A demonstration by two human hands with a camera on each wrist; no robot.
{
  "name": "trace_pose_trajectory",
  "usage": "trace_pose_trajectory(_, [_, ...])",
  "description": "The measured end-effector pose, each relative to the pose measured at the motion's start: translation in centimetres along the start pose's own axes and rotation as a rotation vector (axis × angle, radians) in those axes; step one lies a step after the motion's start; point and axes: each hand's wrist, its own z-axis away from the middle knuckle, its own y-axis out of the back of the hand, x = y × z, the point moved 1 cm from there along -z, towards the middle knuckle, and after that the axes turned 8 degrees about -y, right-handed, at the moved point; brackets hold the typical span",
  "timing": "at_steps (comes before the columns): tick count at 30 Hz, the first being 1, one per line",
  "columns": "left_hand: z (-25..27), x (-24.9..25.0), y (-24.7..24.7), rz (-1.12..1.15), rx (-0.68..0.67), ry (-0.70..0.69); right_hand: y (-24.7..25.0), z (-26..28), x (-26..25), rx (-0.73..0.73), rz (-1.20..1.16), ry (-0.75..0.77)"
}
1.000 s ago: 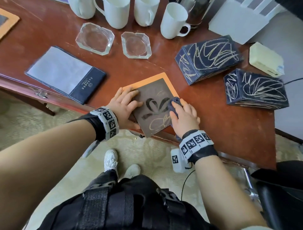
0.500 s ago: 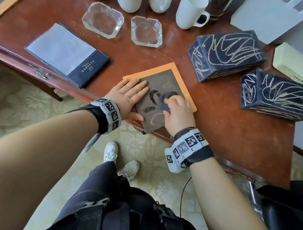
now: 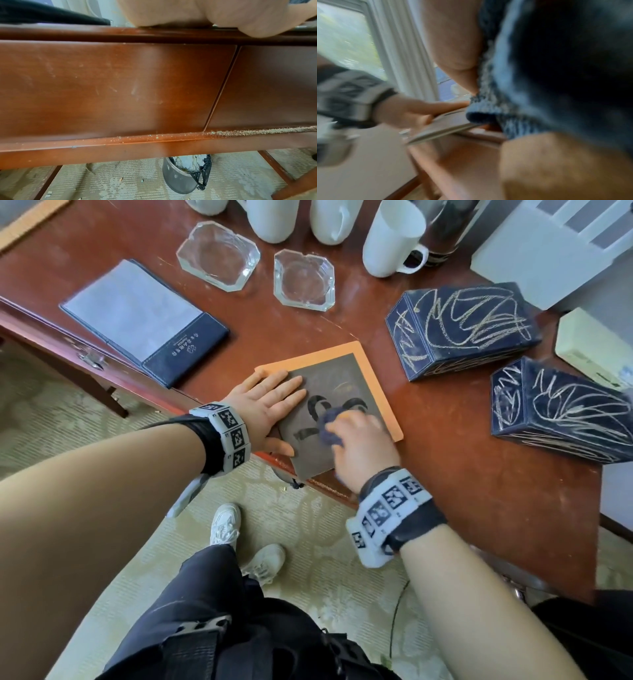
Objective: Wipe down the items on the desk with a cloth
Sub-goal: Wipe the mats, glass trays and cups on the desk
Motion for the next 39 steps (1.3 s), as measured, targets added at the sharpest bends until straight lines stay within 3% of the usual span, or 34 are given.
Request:
trace_pose_trajectory(3, [0.0, 0.0, 0.2, -0.005, -0.021, 0.003, -0.7, 0.5, -1.5, -0.042, -0.075, 0.143])
trace_pose_trajectory(5, [-0.1, -0.1, 0.2, 0.012, -0.022, 0.002, -0.2, -0.2, 0.3, -0.012, -0.092, 0.026])
trace_pose_trajectory(8, [-0.1, -0.3, -0.1, 0.013, -0.007, 0.000, 0.6, -0.3, 2.3, 0.082, -0.057, -0.269])
trace_pose_trajectory(9, [-0.2, -0.3, -0.1, 0.011, -0.006, 0.001, 0.4, 0.0, 1.7, 0.087, -0.012, -0.244])
trace_pose_trajectory(12, [-0.2, -0.2, -0.1, -0.006, -0.007, 0.007, -1.0, 1.9, -1.2, -0.030, 0.002, 0.106])
trace_pose_trajectory(14, [-0.1, -0.2, 0.0, -0.010, -0.008, 0.002, -1.0, 2.6, -1.0, -0.110, -0.020, 0.210])
trace_pose_trajectory(16, [-0.1, -0.2, 0.0, 0.012, -0.001, -0.012, -0.6, 1.8, 1.2, -0.099, -0.015, 0.103])
trace_pose_trajectory(19, [-0.1, -0.3, -0.1, 0.028, 0.004, -0.019, 0.6, 0.7, 4.1, 0.035, -0.061, -0.299])
trace_pose_trajectory(20, [-0.2, -0.3, -0.1, 0.029, 0.002, -0.017, 0.6, 0.7, 3.8, 0.058, -0.040, -0.317])
trace_pose_trajectory(24, [-0.1, -0.2, 0.0, 0.017, 0.000, -0.007, -1.0, 2.5, -0.3, -0.052, -0.037, 0.100])
trace_pose_trajectory(25, [-0.1, -0.1, 0.0, 0.014, 0.004, -0.005, -1.3, 2.6, -0.4, -0.085, -0.060, 0.139])
trace_pose_trajectory(27, [0.0, -0.1, 0.1, 0.017, 0.009, 0.000, -1.4, 1.1, 1.4, -0.083, -0.066, 0.052])
trace_pose_trajectory(30, [0.0, -0.1, 0.0, 0.026, 0.023, -0.002, -0.1, -0.8, 4.4, 0.037, -0.030, -0.318])
trace_pose_trajectory(31, [0.0, 0.0, -0.1, 0.026, 0.030, -0.001, 0.1, -0.8, 4.4, 0.051, -0.031, -0.368])
trace_pose_trajectory(33, [0.0, -0.1, -0.1, 0.027, 0.035, -0.003, 0.1, 0.1, 2.6, 0.033, -0.027, -0.260])
trace_pose_trajectory(36, [-0.1, -0.1, -0.2, 0.010, 0.029, 0.006, -0.9, 2.6, -0.6, -0.050, -0.077, 0.103])
trace_pose_trajectory(39, [0.0, 0.0, 0.0, 0.009, 0.020, 0.010, -1.1, 2.9, -0.2, -0.160, -0.099, 0.163])
